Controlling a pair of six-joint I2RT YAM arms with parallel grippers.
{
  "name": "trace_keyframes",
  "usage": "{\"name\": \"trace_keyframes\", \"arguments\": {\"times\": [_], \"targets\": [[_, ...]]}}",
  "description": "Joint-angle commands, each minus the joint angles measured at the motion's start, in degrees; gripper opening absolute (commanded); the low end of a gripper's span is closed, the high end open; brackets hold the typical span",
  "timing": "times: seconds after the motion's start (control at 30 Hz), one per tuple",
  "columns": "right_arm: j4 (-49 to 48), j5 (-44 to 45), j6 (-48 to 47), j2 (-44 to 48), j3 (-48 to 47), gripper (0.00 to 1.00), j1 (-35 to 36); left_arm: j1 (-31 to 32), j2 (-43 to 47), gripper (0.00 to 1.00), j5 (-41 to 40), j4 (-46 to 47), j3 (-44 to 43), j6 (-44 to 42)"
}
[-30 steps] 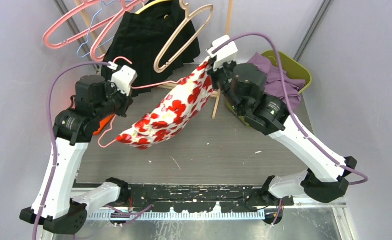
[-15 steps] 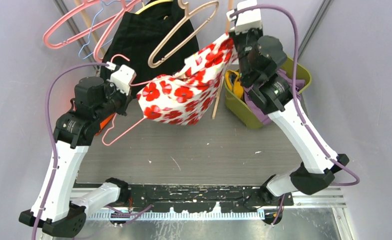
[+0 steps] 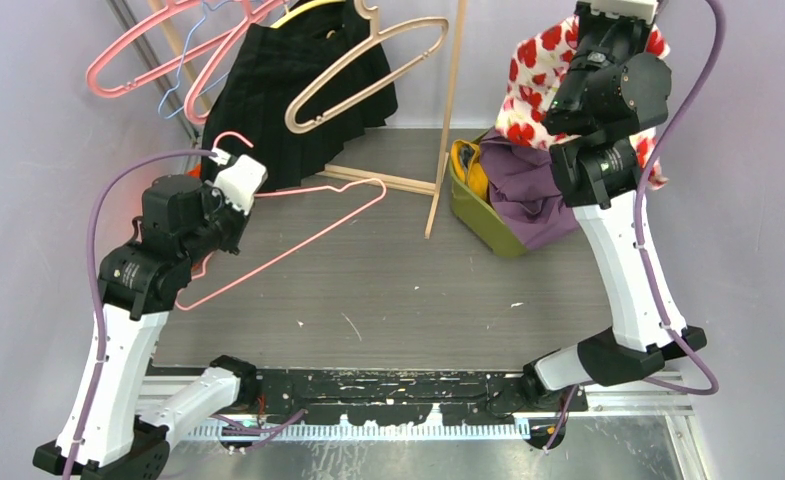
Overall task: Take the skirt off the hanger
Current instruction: Place the skirt in the bin.
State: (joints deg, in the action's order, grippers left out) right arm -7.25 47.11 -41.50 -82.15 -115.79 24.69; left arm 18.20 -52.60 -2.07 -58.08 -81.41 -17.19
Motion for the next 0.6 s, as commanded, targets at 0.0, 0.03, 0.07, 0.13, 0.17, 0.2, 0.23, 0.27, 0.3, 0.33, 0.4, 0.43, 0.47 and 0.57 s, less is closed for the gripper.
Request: {"name": "trace_keyframes", "arguments": {"times": [0.0,0.03,0.07,0.13,0.17,0.2,0.23,0.27,0.3,0.33,0.4,0.43,0.47,0.57], "targets": [[-2.8,-0.9,3.0,-0.3,-0.7,0.01,-3.6,-0.3,0.9,0.0,-0.8,0.8,-3.0,-0.9],[-2.3,-1.3,4.1,-1.1,-0.9,0.01,-4.2,-0.3,0.9,0.0,-0.7,0.9,-3.7,-0.6],[-1.8,-1.6,5.1,-2.3,-1.3,0.01,-4.8,-0.4,1.0,0.0,-0.6,1.2,-4.2,-0.4],[-1.4,-1.8,6.5,-4.3,-2.3,0.01,-5.4,-0.4,1.2,0.0,-0.3,1.9,-5.1,0.1],[-1.3,-2.0,7.0,-5.2,-2.7,0.01,-5.6,-0.4,1.3,0.0,-0.2,2.2,-5.5,0.2],[-1.3,-2.0,7.5,-6.0,-2.8,0.01,-6.0,-0.3,1.3,0.0,-0.2,2.3,-5.8,0.3],[-1.1,-2.0,8.1,-6.6,-2.6,0.01,-6.5,-0.3,1.0,0.0,-0.1,2.1,-6.2,0.3],[-0.7,-2.0,9.1,-7.2,-2.1,0.01,-7.1,-0.3,0.9,0.0,-0.1,1.8,-6.7,0.3],[0.0,-2.1,10.5,-7.6,-1.5,0.01,-7.8,-0.3,0.7,0.0,0.0,1.6,-7.3,0.3],[0.8,-2.4,12.1,-7.8,-0.8,0.01,-8.6,-0.3,0.7,0.0,0.0,1.3,-7.7,0.3],[1.7,-2.6,15.1,-8.5,1.1,0.01,-10.0,-0.3,0.8,0.0,-0.2,1.1,-8.3,0.3],[1.7,-2.7,15.9,-8.9,1.8,0.01,-10.6,-0.4,1.0,0.0,-0.5,1.2,-8.4,0.2],[1.4,-2.6,16.4,-9.3,2.4,0.01,-11.1,-0.3,1.1,0.0,-0.8,1.4,-8.4,0.1],[0.8,-2.0,17.3,-10.3,4.2,0.01,-12.6,-0.3,0.6,0.0,-1.7,1.7,-8.1,-0.3]]}}
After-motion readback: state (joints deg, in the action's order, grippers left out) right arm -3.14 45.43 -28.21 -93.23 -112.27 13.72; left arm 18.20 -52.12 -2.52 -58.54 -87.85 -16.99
